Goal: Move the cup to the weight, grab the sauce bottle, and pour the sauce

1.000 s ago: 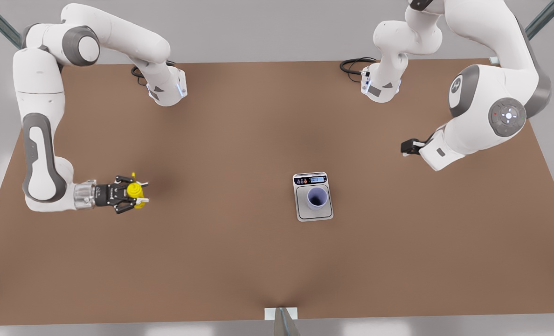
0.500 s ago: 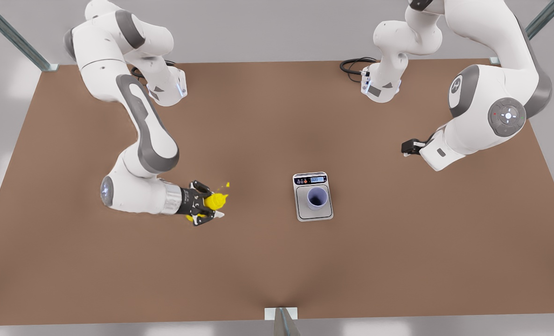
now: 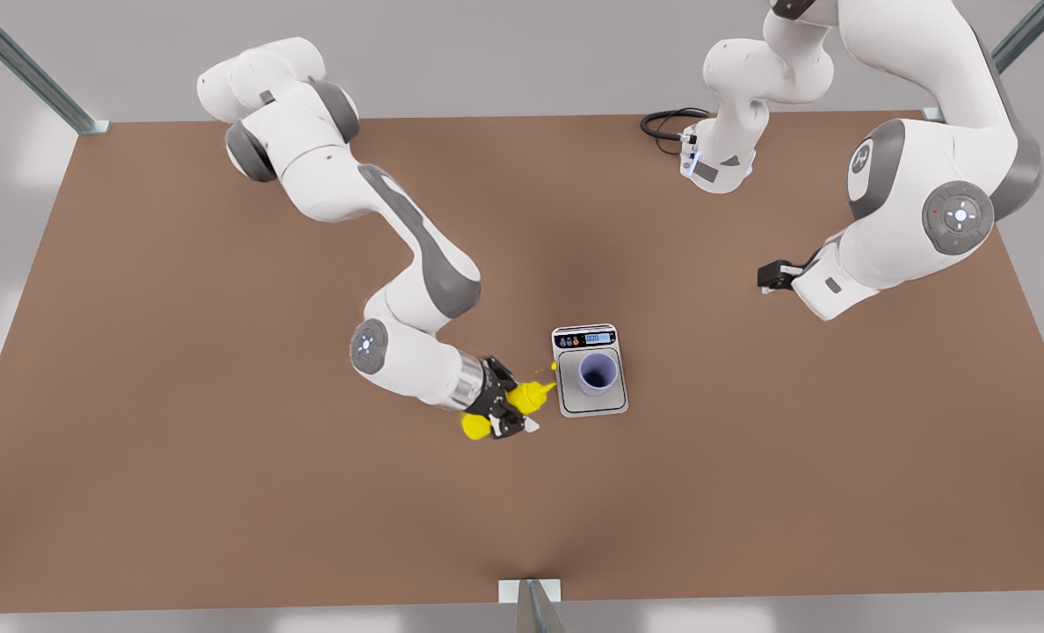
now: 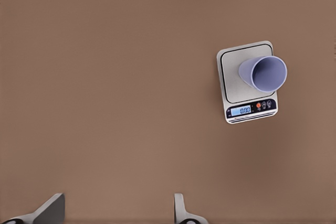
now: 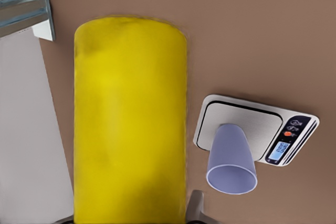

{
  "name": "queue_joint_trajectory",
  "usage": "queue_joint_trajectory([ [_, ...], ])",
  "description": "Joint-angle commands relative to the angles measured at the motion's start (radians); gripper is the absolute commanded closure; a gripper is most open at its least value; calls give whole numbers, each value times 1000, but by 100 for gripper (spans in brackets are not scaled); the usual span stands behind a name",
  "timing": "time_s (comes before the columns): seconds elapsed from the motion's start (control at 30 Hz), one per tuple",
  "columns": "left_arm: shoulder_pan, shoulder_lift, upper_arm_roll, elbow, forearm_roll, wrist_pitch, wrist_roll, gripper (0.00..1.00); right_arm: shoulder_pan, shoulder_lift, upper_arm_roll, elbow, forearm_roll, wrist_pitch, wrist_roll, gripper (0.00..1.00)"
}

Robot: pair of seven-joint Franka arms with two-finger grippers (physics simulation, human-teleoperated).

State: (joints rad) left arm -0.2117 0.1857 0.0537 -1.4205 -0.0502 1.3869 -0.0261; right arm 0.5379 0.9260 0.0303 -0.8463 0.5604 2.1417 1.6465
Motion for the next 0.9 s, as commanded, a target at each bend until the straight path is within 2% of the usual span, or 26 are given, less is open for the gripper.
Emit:
queue_joint_trajectory([
  [0.0, 0, 0, 0, 0, -2, -3, 0, 0, 10, 16, -3, 19, 3, -5, -1, 76],
  [0.23, 0, 1, 3, 0, -5, -11, 0, 0, 74, 37, -18, 70, -59, 106, -39, 76],
  [0.33, 0, 1, 3, 0, -7, -11, 0, 0, 100, 39, -18, 70, -256, 109, -111, 76],
  [0.4, 0, 1, 3, 0, -7, -11, -2, 0, 157, 79, -62, 70, -388, 138, -152, 77],
  [0.43, 0, 1, 3, 0, -7, -11, -2, 0, 194, 91, -112, 70, -390, 148, -165, 78],
  [0.6, 0, 6, 5, -2, -5, -11, 0, 0, 241, 126, -127, 70, -451, 345, -160, 78],
  [0.63, 0, 6, 6, -2, -5, -11, 0, 0, 261, 134, -145, 72, -474, 348, -160, 78],
  [0.87, 2, 6, 6, -2, -4, -11, 0, 0, 272, 166, -130, 59, -751, 345, -166, 78],
])
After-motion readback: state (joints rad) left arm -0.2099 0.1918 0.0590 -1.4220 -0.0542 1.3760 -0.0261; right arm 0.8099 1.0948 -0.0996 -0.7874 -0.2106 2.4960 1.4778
